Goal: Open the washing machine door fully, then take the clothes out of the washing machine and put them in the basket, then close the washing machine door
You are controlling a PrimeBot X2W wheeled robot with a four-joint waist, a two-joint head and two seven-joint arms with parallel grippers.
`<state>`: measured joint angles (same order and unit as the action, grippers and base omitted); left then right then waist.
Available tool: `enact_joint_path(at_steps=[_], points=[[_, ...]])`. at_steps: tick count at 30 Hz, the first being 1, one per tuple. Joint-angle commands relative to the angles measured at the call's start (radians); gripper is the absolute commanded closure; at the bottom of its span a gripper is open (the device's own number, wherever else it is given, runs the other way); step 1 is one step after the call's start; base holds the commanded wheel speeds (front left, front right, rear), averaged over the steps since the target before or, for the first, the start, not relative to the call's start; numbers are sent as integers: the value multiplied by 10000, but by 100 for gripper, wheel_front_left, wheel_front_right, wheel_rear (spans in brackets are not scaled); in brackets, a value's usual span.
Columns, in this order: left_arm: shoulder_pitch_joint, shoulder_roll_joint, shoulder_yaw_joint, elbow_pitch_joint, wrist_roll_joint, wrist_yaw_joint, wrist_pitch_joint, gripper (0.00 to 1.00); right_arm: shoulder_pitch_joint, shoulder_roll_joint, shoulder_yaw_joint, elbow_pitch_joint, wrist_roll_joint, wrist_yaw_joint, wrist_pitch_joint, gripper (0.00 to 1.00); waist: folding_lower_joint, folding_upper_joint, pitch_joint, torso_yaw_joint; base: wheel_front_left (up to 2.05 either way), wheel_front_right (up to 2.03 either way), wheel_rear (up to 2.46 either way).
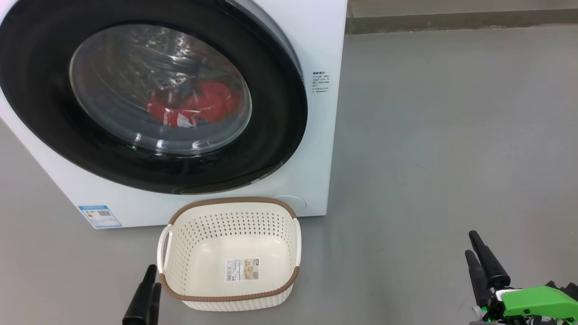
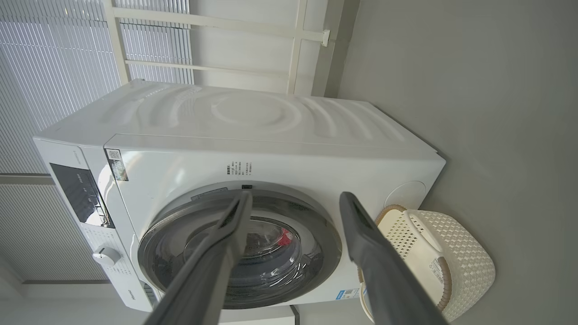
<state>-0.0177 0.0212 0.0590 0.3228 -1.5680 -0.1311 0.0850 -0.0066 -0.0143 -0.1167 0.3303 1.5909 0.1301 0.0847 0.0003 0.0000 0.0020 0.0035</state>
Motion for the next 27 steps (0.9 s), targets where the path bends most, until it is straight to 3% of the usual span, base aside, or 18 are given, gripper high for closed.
enact_joint_path(at_steps=[1, 27], points=[[-186, 128, -4, -354, 213, 0, -90, 0, -155, -94, 41, -324, -222, 1, -113, 0, 0, 0, 9, 8, 0, 0, 0], [-52, 156, -307, -977, 4059, 97, -863, 0, 183, -198, 337, -767, -3597, 2, -879, 0, -2, 0, 44, 107, 0, 0, 0]])
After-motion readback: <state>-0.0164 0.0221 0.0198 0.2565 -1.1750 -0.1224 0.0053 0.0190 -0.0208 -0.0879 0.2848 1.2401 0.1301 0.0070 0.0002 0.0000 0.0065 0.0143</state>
